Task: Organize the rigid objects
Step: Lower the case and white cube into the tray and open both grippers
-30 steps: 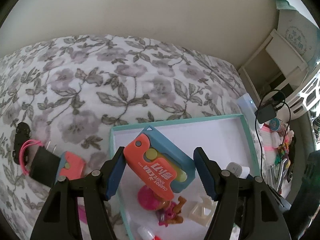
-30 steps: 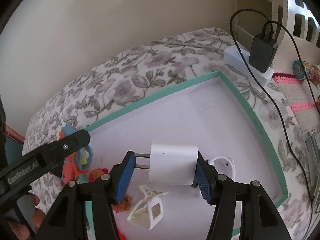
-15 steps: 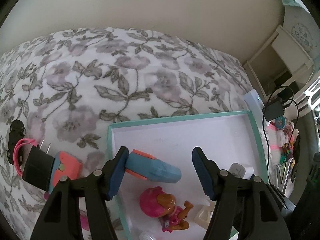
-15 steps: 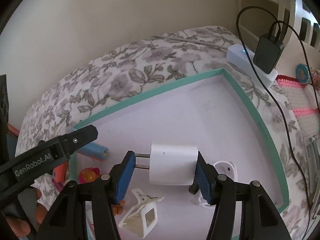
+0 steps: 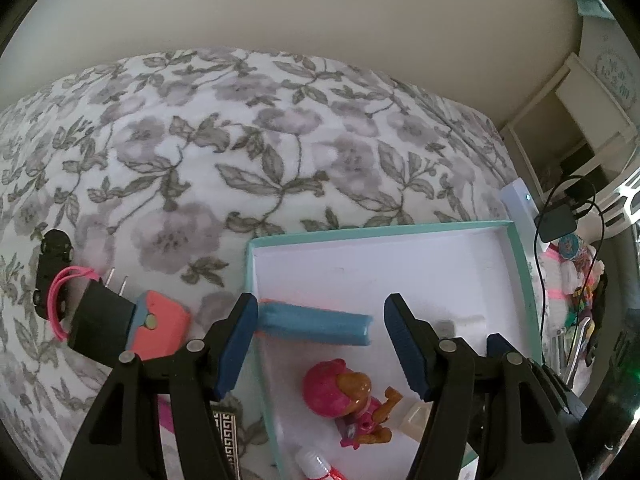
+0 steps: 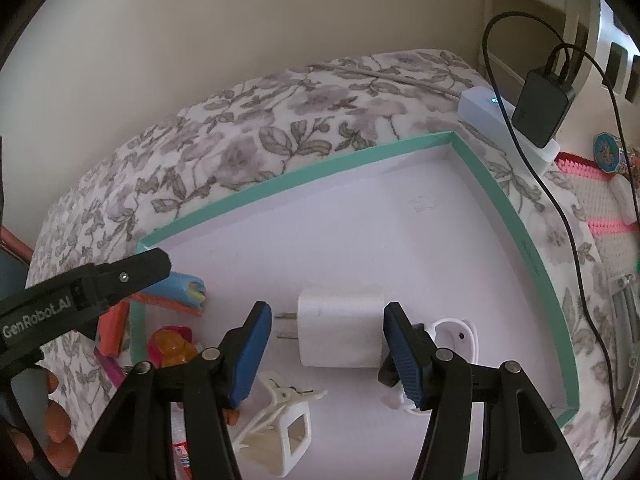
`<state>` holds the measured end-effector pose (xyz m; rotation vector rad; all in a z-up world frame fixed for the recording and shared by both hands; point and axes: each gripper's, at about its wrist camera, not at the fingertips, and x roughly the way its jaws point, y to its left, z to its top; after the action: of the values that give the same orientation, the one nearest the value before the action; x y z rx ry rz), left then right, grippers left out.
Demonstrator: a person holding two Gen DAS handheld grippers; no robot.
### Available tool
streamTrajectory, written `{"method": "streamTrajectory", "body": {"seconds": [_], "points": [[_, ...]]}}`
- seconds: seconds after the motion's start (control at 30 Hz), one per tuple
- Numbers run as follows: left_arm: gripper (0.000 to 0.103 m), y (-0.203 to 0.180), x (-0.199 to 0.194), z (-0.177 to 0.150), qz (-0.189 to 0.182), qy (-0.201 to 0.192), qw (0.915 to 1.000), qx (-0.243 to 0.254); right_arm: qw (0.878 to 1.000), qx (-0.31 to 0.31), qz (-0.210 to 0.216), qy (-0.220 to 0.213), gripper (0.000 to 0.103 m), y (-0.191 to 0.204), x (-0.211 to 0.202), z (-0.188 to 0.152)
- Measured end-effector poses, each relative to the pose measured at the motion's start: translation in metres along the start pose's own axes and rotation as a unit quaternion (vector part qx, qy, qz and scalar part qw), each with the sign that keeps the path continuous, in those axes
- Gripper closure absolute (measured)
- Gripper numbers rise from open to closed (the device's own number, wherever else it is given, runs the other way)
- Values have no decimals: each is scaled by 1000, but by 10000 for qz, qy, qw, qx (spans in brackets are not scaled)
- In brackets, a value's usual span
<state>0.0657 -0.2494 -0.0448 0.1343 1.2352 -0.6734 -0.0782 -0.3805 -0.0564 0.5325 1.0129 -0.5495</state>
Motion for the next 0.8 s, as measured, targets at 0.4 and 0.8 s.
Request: {"method": "streamTrajectory", "body": {"seconds": [0.4,0.8], "points": [[36,13,-20,-2,208,-38,9996,-173,9998,-87,-26,-155,41,4,-9,1],[32,47,-22,-17,837,54,9958,-367,9994,-275,-211,-84,23,11,-5,-5]]}}
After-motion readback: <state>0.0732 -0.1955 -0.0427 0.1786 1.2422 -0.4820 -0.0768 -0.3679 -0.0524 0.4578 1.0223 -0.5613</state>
